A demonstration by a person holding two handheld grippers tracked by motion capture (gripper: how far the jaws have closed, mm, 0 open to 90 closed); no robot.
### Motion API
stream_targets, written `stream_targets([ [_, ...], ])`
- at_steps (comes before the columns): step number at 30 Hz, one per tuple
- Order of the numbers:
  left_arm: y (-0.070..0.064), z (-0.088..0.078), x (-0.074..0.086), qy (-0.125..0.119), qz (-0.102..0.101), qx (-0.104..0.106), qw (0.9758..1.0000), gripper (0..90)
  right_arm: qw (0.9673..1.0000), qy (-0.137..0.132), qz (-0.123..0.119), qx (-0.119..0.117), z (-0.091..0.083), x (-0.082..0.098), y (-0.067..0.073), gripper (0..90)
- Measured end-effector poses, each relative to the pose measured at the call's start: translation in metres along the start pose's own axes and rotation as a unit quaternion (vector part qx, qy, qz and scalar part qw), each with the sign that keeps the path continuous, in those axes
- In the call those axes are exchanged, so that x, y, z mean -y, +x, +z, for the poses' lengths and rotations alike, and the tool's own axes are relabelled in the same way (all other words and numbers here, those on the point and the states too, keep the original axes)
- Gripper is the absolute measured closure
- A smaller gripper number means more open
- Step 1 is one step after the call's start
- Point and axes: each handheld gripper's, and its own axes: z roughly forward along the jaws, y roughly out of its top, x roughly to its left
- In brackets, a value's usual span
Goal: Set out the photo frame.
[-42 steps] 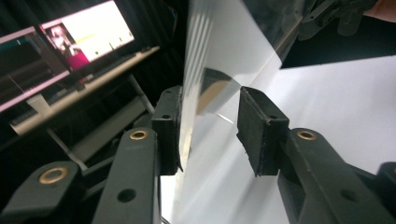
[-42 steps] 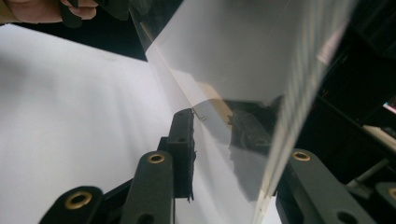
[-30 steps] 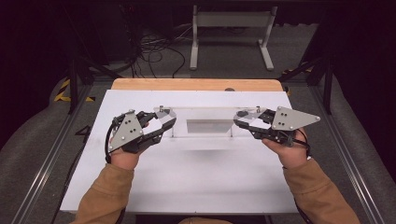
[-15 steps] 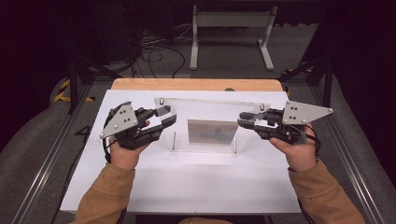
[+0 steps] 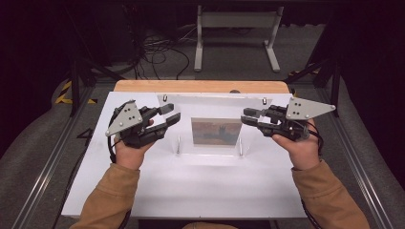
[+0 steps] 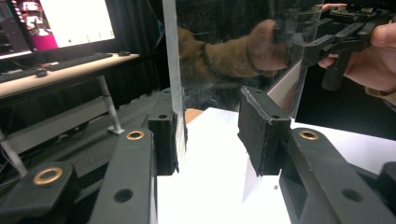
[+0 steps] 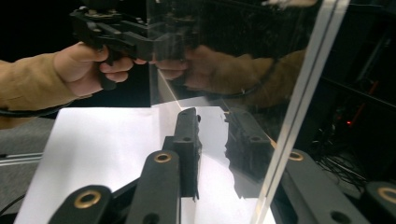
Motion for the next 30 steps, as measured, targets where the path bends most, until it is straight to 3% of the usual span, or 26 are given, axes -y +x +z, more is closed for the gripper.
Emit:
stream_targets([
  [4, 0.003, 0.005, 0.003, 0.002, 0.004, -0.003, 1.0, 57.8, 0.9998, -0.002, -0.006, 0.019, 0.002, 0.003, -0.003, 66.3],
  [6, 0.003, 0.008, 0.008, 0.016, 0.0, -0.01, 0.9998, 48.6, 0.9992, 0.013, -0.009, 0.037, 0.004, 0.005, -0.003, 58.3],
  [8, 0.005, 0.011, 0.015, 0.021, -0.014, -0.01, 0.9996, 45.0, 0.9985, 0.023, 0.0, 0.05, 0.006, 0.01, -0.006, 56.7],
  [15, 0.01, 0.025, 0.034, 0.036, -0.034, -0.008, 0.9987, 41.4, 0.9974, 0.033, 0.041, 0.049, 0.018, 0.03, -0.016, 53.3],
  [21, 0.014, 0.032, 0.04, 0.045, -0.042, -0.013, 0.998, 40.2, 0.9964, 0.041, 0.051, 0.053, 0.026, 0.036, -0.02, 53.3],
  [25, 0.02, 0.038, 0.049, 0.047, -0.065, -0.009, 0.9967, 37.1, 0.9948, 0.057, 0.05, 0.068, 0.033, 0.044, -0.024, 52.0],
  [30, 0.024, 0.042, 0.056, 0.056, -0.074, -0.012, 0.9956, 37.5, 0.9939, 0.061, 0.061, 0.069, 0.036, 0.053, -0.027, 51.1],
])
